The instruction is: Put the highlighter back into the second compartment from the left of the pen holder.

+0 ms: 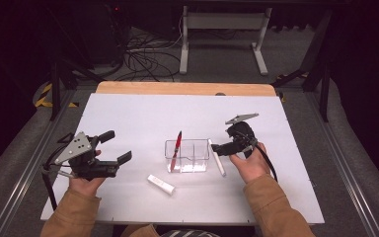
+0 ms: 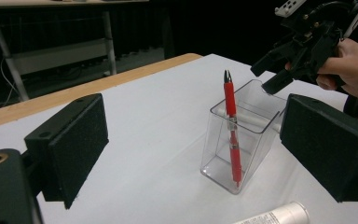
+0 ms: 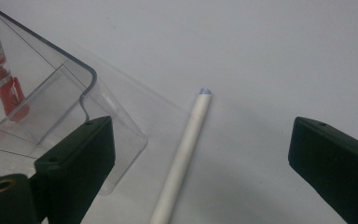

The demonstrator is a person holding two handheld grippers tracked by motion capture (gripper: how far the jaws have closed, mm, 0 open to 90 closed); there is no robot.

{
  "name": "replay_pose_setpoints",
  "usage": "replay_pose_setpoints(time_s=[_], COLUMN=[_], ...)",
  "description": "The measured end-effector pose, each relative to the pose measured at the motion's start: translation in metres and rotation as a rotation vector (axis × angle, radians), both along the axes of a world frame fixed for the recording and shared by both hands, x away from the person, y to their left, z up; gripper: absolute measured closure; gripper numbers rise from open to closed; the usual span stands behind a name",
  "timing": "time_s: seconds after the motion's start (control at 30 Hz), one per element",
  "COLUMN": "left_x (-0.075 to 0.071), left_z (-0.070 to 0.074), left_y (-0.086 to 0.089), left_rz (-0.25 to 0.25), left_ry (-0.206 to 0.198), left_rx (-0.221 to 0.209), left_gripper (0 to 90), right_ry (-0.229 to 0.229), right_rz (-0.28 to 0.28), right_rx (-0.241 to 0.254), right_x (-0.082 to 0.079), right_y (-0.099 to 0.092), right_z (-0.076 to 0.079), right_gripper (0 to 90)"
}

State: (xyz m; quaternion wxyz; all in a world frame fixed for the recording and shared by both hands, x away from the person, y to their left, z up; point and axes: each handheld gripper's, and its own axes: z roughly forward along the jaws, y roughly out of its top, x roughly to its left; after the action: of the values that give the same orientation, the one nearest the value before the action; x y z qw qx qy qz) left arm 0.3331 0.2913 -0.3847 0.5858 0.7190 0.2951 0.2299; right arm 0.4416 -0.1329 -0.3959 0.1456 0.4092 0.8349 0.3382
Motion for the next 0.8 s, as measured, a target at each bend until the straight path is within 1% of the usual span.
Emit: replay_pose_setpoints(time_s=[0.1,0.23,0.27,0.33,0.4,0.5,0.57,0.7,0.8], left_x=[0.000,-0.001,-0.001,-0.001,-0.001,-0.001,-0.001,-0.001,-0.001], left_z=[0.000,0.000,0.000,0.000,0.000,0.000,0.000,0.000,0.000], left_y=[0.001,0.001,0.001,0.001,0.001,0.001,0.001,0.002,0.001], left_rz=[0.000,0.001,0.002,0.003,0.003,0.003,0.004,0.004,0.006], left_ry=[-0.004,0.000,-0.002,-0.001,-0.004,-0.003,-0.003,-0.002,-0.003], left_rx=[0.002,-0.004,-0.004,-0.002,0.003,0.002,0.002,0.003,0.003], left_gripper=[8.4,8.4,8.4,8.3,8.2,8.3,8.2,8.2,8.3], right_ry=[0.011,0.020,0.025,0.054,0.072,0.091,0.098,0.119,0.131], right_rz=[-0.010,-0.026,-0.027,-0.028,-0.031,-0.041,-0.045,-0.064,-0.069], right_rx=[0.000,-0.019,-0.029,-0.031,-0.042,-0.052,-0.064,-0.087,-0.092], right_x=[0.000,0.000,0.001,0.002,0.004,0.006,0.009,0.011,0.012], right_y=[0.001,0.004,0.005,0.006,0.008,0.010,0.011,0.015,0.018], right_z=[-0.001,-0.003,-0.004,-0.007,-0.009,-0.014,-0.017,-0.022,-0.025], right_gripper=[14.0,22.3,24.1,28.0,29.0,33.8,35.5,42.0,44.2])
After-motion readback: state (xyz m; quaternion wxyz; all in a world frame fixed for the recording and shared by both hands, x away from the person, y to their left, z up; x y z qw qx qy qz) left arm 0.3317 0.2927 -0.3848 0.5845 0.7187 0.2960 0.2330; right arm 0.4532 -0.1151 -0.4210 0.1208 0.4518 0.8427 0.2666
